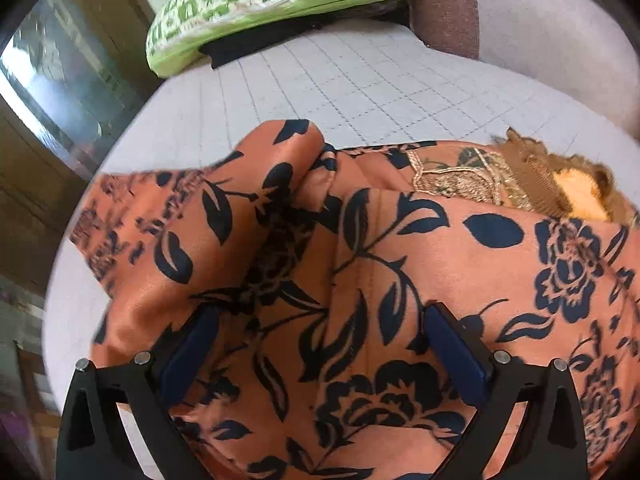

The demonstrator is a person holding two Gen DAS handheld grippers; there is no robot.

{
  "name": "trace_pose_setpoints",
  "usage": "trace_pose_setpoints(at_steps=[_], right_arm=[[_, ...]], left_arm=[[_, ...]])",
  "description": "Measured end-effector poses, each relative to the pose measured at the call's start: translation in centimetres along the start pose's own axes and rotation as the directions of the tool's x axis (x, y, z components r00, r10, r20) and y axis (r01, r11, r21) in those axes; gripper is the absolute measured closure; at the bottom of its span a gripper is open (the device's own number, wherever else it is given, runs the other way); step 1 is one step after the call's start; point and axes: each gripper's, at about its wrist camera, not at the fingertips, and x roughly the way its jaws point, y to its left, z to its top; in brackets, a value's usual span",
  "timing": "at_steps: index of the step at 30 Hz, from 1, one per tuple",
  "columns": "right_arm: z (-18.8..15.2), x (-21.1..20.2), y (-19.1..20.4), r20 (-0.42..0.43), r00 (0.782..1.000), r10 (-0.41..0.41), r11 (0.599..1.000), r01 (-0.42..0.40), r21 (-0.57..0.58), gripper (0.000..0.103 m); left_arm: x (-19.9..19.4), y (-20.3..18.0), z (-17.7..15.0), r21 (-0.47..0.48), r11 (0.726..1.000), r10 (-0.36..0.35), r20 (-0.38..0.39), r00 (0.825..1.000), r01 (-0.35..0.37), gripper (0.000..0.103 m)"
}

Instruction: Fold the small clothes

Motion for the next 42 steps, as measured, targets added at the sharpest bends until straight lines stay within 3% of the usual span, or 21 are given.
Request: trace_pose_setpoints(at_steps=[3,5,7,10,15,18,21,26,28,31,37,40,42], right_arm=[[-0.6,-0.3,-0.2,-0.018,1.000,0.000,0.999,0.000,0.034,0.025],[-0.6,-1.1,-0.4,-0.012,1.000,0.001,0.998,0.000,0.065,0.025],[-0.6,-2.4,-0.6,0.014,1.000,0.008,0.995,-0.009,0.097,0.025],[-1.5,-4.6,0.0,0.044,0.999,0.019,0.997,-0.022,0.077,0.025],[-4.1,-5.2,2.1,0.011,1.000,-0.006,1.000,0.007,-0.021,0.025],[-6.4,-3.6,3.5,-0.039,0.998,-0.039,0.995,0.036,-0.098,0.025],[-9.0,-1.4,5.0,-0.101,0.990,-0.102,0.975,0.079,-0.208,0.025],[-12.7,1.2,6.6,-0.141,0.970,-0.196,0.909,0.126,-0.398,0.025],[-13.6,1.5,6.5,-0.125,0.967,-0.223,0.879,0.143,-0.455,0.025],[-14.1,1.6,6.4,-0.112,0.966,-0.231,0.851,0.145,-0.505,0.025],[-14.6,2.2,6.5,-0.086,0.967,-0.239,0.817,0.152,-0.557,0.024],[-14.6,2.2,6.5,-0.079,0.970,-0.228,0.813,0.146,-0.563,0.024],[-14.5,2.2,6.4,-0.078,0.972,-0.221,0.815,0.140,-0.562,0.024]], left_arm=[[-0.4,-0.2,0.1,0.037,0.998,0.057,0.016,0.998,-0.058,0.000],[-0.6,0.5,0.0,0.034,0.998,0.049,0.003,0.999,-0.049,0.003],[-1.3,1.8,-0.2,0.007,1.000,-0.008,-0.001,1.000,0.008,0.011],[-3.7,4.6,-1.1,-0.025,0.996,-0.089,0.049,0.995,0.090,0.012],[-6.2,12.4,-3.7,-0.146,0.968,-0.195,0.073,0.978,0.204,0.012],[-5.5,18.7,-5.3,-0.287,0.931,-0.222,0.051,0.974,0.227,0.012],[-3.3,25.1,-6.7,-0.445,0.871,-0.224,0.015,0.974,0.208,0.012],[0.6,31.5,-7.5,-0.587,0.792,-0.229,-0.033,0.973,0.167,0.012],[2.2,33.8,-7.1,-0.654,0.742,-0.227,-0.039,0.973,0.147,0.012],[4.3,35.4,-6.0,-0.695,0.707,-0.224,-0.046,0.973,0.130,0.012],[8.6,34.8,-3.3,-0.741,0.650,-0.302,-0.048,0.952,0.169,0.012],[9.7,34.2,-1.7,-0.742,0.654,-0.266,-0.042,0.963,0.148,0.012],[10.1,34.2,-0.8,-0.748,0.640,-0.278,-0.010,0.961,0.177,0.012]])
